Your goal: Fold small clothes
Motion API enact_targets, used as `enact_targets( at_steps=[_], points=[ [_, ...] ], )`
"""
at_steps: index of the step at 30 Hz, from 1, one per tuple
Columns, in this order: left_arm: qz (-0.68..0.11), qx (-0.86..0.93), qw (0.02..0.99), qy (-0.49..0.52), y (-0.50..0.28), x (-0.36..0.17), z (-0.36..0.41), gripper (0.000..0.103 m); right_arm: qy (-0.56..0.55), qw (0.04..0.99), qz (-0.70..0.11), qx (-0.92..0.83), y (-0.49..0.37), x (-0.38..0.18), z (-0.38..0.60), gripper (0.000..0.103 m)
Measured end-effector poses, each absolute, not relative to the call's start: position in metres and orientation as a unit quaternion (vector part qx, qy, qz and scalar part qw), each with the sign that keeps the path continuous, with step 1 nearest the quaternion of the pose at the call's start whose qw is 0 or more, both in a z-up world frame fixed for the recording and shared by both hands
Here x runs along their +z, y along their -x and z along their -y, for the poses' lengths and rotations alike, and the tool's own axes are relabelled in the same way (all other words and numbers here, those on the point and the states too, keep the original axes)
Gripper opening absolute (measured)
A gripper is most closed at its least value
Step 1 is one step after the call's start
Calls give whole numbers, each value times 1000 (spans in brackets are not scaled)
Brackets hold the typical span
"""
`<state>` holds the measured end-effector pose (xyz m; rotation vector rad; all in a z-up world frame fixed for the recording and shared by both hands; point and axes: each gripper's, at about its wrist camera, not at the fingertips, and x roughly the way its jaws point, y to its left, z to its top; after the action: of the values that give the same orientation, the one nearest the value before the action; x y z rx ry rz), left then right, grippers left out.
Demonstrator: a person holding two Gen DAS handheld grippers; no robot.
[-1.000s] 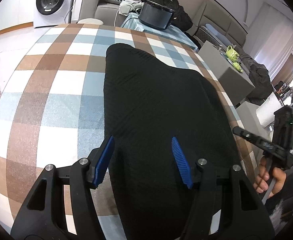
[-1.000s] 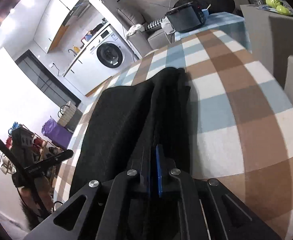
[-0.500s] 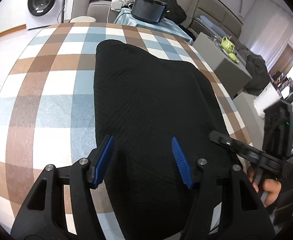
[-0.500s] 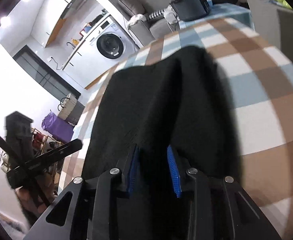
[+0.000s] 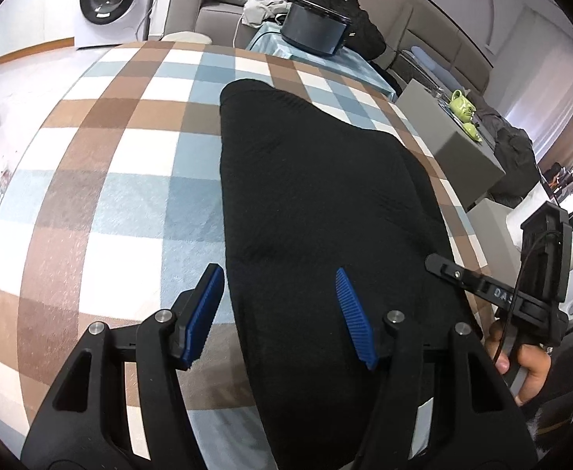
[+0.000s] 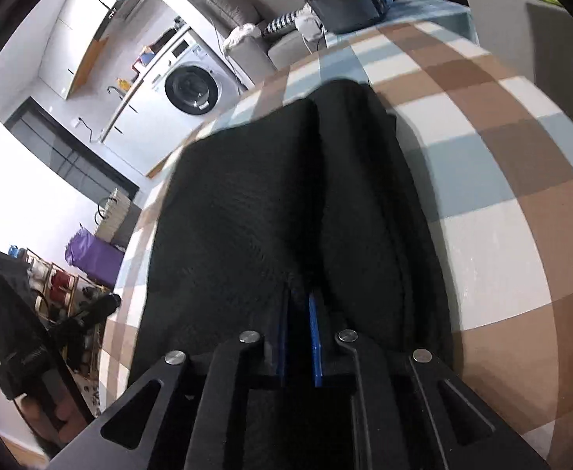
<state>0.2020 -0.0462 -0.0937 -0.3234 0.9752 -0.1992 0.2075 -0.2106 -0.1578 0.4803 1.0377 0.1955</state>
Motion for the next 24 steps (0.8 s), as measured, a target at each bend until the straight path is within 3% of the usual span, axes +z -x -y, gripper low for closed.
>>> enact_targets(
  at_steps=[10, 12, 15, 19, 22, 24],
  points=[
    [-469, -104, 861, 164, -180, -102, 42, 57, -208, 823, -502, 167, -155, -152, 214, 15],
    [-470, -106, 860, 169, -178, -103, 41, 57, -205, 823, -502, 171, -154, -150, 215, 6],
    [-470, -103, 861, 167, -172, -102, 41, 57, -178, 843, -468, 194, -148, -126, 209, 5],
    [-476, -114, 856, 166, -160, -105, 45, 57, -133, 830, -519, 154, -148, -141, 209, 6],
    [-483, -118, 853, 161, -148, -107, 52, 57, -173, 825, -506, 182, -143, -141, 215, 15],
    [-486, -129, 850, 158, -140, -108, 57, 57, -171, 827, -496, 200, -137, -139, 215, 30]
  ],
)
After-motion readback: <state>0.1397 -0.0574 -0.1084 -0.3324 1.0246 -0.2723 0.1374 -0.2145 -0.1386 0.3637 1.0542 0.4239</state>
